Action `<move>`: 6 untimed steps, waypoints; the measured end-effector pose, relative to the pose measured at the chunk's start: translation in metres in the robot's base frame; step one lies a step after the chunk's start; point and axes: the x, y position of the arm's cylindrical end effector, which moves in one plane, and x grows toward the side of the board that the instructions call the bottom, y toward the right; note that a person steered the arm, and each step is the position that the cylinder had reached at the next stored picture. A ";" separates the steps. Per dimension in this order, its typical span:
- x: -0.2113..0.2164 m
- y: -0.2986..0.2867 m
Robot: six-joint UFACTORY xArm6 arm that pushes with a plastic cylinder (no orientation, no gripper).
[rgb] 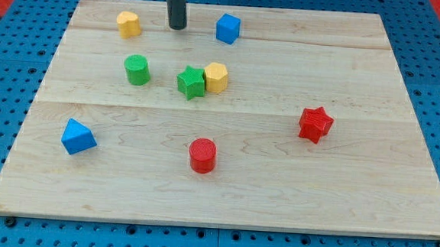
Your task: Push the yellow heart towards center left
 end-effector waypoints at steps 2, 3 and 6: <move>0.001 -0.086; 0.014 -0.052; 0.008 -0.064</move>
